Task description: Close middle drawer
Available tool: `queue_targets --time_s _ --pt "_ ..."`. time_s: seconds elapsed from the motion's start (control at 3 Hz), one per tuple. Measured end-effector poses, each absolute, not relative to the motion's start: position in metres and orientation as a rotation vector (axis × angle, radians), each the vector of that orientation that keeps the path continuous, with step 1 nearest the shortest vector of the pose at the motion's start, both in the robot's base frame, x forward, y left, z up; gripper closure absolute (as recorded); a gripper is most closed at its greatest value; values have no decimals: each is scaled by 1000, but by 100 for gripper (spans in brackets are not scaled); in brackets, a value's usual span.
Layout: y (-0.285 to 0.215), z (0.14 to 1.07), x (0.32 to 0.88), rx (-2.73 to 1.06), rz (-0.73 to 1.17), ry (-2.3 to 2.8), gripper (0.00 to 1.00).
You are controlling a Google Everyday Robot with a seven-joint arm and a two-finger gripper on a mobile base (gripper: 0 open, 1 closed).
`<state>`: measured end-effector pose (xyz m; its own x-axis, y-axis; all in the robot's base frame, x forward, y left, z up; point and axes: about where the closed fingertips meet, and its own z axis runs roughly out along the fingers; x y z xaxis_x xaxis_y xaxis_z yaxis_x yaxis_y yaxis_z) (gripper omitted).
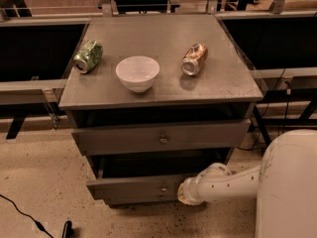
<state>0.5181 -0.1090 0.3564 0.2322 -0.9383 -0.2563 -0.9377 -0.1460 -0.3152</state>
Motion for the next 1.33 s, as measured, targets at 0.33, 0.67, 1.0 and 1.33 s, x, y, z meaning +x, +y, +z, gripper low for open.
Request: queue_targets --time_s 0.33,0.67,1.0,1.33 --pt "-111 352 530 -2087 -10 1753 95" --pt "-111 351 534 -2087 -21 1761 100" --pt "-109 354 540 -2081 -33 1756 100" --pt "-105 354 548 -2096 -52 1734 100"
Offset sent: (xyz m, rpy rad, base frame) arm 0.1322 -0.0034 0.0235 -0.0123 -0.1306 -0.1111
